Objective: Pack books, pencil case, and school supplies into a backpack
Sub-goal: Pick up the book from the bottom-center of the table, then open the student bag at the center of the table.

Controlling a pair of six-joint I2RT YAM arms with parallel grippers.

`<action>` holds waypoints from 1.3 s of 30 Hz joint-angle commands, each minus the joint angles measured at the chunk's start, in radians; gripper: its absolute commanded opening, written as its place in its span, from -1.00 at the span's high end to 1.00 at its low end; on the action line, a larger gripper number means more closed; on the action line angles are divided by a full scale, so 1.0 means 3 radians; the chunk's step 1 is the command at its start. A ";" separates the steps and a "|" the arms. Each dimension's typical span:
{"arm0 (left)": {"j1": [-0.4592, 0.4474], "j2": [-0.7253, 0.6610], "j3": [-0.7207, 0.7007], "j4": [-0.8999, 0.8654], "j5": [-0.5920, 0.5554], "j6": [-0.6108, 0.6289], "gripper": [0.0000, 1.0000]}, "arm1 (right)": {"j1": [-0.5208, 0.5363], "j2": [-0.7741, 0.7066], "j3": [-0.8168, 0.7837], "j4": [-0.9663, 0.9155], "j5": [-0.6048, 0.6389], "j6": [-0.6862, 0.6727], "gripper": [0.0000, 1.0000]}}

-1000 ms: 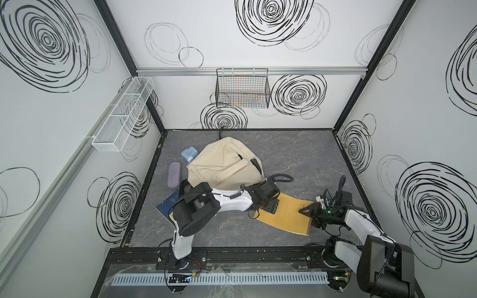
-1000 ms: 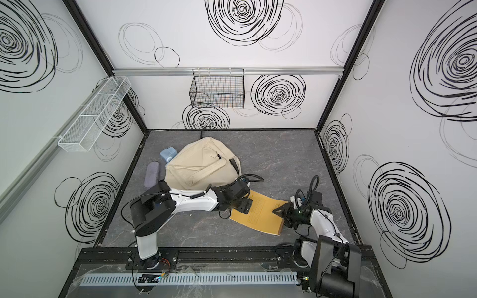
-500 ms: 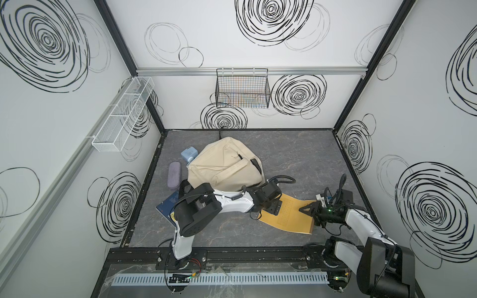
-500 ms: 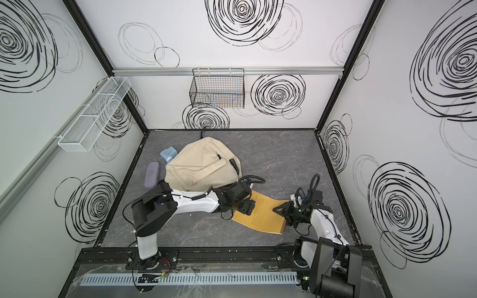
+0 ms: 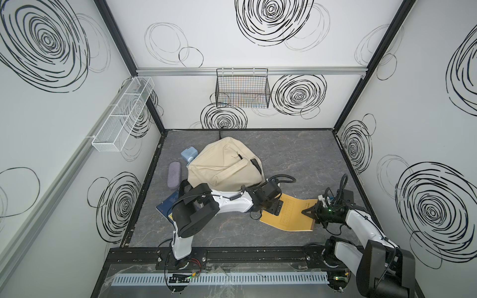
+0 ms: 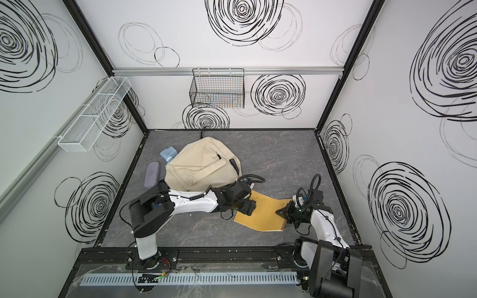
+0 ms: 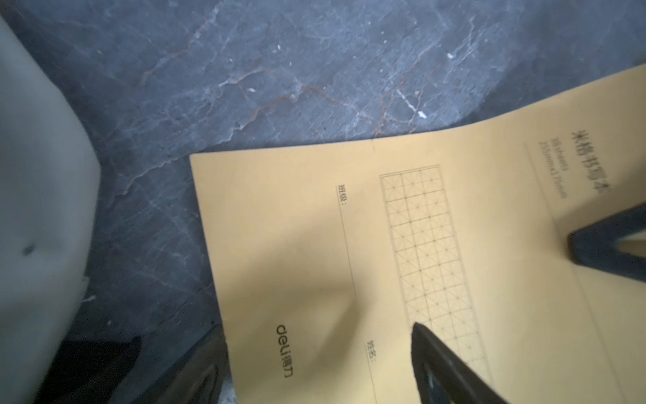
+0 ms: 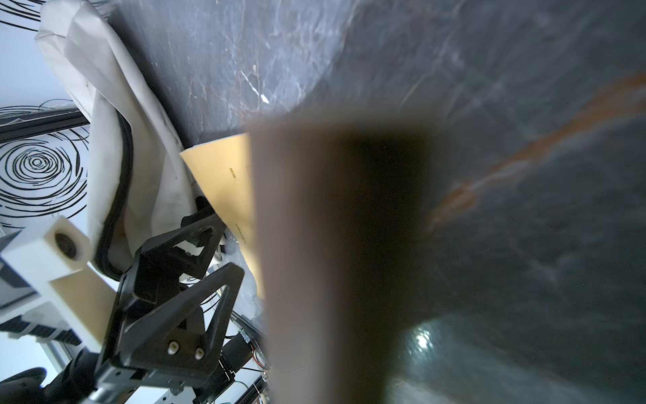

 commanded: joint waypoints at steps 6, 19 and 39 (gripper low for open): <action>-0.0042 -0.0776 0.0438 -0.0039 0.0298 0.0485 -0.70 | -0.0095 -0.0194 0.0569 -0.0068 0.0379 0.0227 1.00; 0.0793 -0.1655 0.0498 -0.0624 0.0439 0.1610 -0.71 | 0.0232 0.0197 0.2048 0.0151 0.0804 0.0351 1.00; 0.0815 -0.0931 0.0125 -0.1001 -0.0442 0.2573 -0.78 | 0.1145 0.0546 0.3111 -0.0307 0.1344 -0.0027 1.00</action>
